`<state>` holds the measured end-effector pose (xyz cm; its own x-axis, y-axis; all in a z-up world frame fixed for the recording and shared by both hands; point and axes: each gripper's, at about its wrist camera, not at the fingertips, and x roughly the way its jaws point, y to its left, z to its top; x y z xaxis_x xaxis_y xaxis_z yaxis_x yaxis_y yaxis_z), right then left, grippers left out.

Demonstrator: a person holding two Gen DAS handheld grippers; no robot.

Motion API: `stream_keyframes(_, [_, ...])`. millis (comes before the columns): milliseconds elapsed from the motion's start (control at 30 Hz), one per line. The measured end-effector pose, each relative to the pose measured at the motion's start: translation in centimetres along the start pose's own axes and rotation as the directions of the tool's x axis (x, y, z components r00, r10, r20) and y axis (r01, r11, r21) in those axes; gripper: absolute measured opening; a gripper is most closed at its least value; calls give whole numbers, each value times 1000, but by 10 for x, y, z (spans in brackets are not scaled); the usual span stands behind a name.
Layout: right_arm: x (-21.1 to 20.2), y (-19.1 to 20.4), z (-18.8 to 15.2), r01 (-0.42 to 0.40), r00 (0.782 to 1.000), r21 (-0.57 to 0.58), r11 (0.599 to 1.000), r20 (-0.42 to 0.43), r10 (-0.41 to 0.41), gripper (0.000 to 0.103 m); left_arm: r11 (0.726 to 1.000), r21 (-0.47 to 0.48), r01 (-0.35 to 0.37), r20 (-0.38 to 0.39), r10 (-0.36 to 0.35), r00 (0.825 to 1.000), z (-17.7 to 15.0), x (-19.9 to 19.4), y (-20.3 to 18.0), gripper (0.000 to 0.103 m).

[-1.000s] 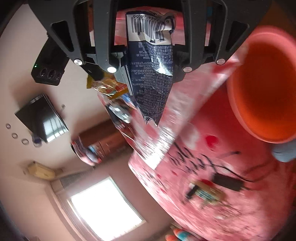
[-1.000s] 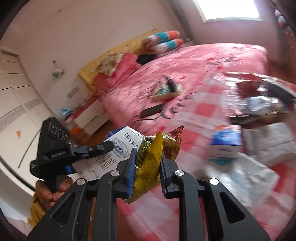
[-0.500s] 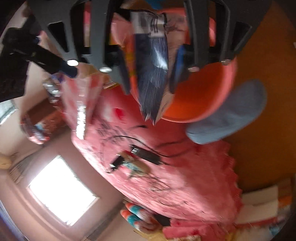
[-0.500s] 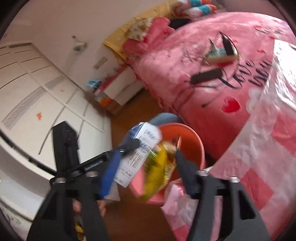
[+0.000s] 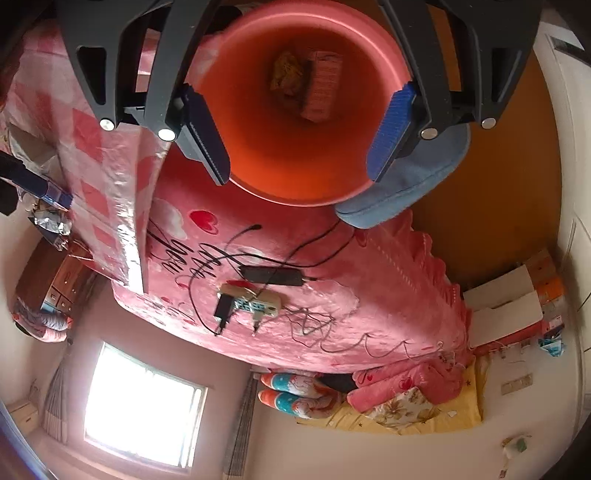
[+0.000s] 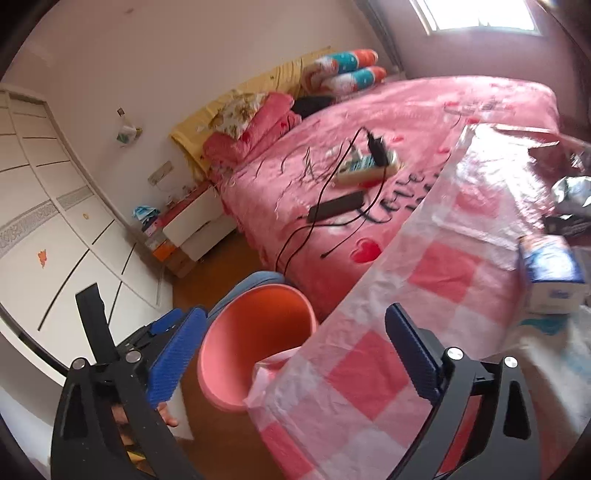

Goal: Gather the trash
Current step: 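Open the left gripper over the orange bucket to drop the carton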

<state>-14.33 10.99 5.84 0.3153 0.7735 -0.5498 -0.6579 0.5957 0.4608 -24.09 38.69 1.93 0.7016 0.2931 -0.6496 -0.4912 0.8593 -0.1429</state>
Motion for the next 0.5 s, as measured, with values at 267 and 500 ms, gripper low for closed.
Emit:
stream_keyframes(267, [-25, -24, -11, 40, 998, -3, 999, 39, -40, 98, 997, 68, 35, -1, -35, 999, 6, -11, -56, 77])
stream_keyframes(500, [-52, -47, -14, 42, 996, 21, 999, 75, -44, 98, 988, 127, 89, -10, -89, 996, -1, -19, -102, 77])
